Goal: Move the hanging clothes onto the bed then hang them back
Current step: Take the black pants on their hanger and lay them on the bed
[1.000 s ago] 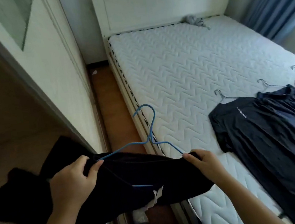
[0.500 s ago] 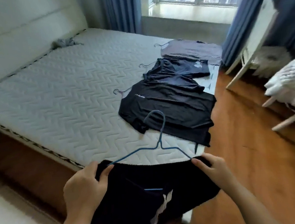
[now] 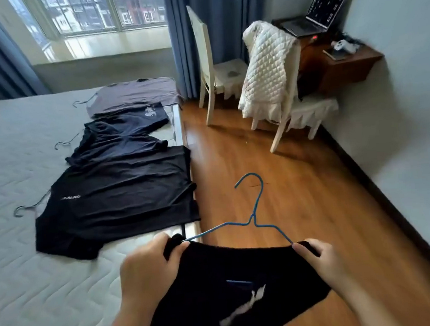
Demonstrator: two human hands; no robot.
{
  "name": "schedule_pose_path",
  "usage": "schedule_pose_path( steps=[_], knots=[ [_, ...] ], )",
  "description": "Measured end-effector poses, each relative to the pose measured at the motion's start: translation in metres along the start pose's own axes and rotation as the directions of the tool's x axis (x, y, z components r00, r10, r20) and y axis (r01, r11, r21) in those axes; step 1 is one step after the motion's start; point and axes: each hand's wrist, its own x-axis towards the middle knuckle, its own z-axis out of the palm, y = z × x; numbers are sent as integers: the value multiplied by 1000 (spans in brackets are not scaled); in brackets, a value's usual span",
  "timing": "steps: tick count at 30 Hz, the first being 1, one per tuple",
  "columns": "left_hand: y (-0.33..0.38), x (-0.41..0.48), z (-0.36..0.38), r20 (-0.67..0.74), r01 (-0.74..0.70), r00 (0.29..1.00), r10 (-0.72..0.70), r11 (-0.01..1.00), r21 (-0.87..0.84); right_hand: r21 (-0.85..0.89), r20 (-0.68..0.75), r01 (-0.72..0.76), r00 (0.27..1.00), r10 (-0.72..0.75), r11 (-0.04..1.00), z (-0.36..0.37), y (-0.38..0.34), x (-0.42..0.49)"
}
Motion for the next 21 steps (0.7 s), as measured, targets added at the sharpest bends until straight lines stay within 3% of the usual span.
schedule_pose_path(
  steps=[3,7,15,21],
  knots=[
    [26,1,21,34,2,999,-2,1000,5,28,2,-21,1000,21,999,-27,29,17],
    [28,-20,21,78,159,985,-154,985,-62,-63,109,28,994,-21,998,-37,13,30],
    [-38,-66,-1,150,427,901,-408,894,-135,-154,278,150,955,-103,977,28,-22,22],
    [-87,-112,6,135,588,805,-578,808,-47,-265,536,177,844,-8,948,81,-36,-5]
  ],
)
